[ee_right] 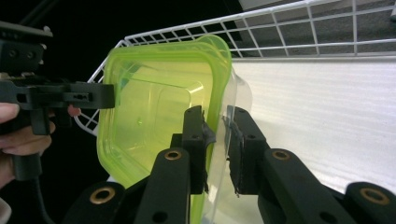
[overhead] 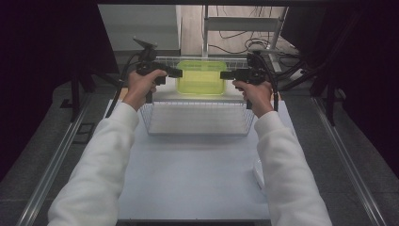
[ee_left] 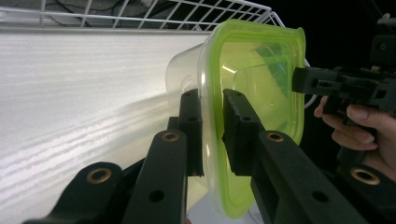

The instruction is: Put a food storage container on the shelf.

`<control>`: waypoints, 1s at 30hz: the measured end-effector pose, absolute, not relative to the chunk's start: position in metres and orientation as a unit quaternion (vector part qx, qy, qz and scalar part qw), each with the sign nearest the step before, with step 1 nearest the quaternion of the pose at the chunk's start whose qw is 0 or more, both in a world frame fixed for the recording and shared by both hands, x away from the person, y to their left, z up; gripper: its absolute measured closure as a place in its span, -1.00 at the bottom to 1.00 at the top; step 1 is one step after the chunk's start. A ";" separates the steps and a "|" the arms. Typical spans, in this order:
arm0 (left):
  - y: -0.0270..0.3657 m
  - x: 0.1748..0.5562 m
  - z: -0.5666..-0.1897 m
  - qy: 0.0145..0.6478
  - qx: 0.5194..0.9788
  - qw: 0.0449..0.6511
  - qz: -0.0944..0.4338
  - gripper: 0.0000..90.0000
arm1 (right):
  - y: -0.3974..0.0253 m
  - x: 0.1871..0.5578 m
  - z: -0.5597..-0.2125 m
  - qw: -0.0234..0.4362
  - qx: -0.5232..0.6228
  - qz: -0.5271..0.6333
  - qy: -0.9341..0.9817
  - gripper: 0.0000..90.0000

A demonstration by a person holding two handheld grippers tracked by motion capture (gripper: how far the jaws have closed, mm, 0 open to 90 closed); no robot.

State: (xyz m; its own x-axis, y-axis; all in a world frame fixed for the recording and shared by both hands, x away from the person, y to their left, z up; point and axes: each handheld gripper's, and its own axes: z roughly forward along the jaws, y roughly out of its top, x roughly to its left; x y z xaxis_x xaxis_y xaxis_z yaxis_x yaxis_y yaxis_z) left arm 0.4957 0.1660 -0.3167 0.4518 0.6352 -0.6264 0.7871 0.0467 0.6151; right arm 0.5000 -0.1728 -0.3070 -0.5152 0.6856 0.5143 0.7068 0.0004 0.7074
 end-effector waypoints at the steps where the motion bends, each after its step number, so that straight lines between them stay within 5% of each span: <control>1: 0.166 0.496 -0.317 0.518 0.686 0.505 -0.075 0.74 | -0.173 0.502 -0.309 0.013 -0.495 -0.510 -0.703 0.71; 21: 0.169 0.519 -0.339 0.540 0.656 0.515 -0.112 0.51 | -0.173 0.520 -0.328 0.051 -0.544 -0.519 -0.657 0.53; 24: 0.169 0.518 -0.339 0.541 0.664 0.507 -0.096 0.35 | -0.173 0.520 -0.328 0.042 -0.548 -0.515 -0.658 0.36; 25: 0.168 0.517 -0.339 0.540 0.666 0.507 -0.089 0.03 | -0.174 0.519 -0.329 0.037 -0.553 -0.512 -0.657 0.19; 27: 0.168 0.517 -0.338 0.541 0.662 0.511 -0.089 -0.27 | -0.175 0.519 -0.329 0.036 -0.553 -0.513 -0.655 0.12; 30: 0.170 0.510 -0.330 0.529 0.656 0.533 -0.072 -0.46 | -0.178 0.511 -0.323 0.013 -0.547 -0.529 -0.649 -0.07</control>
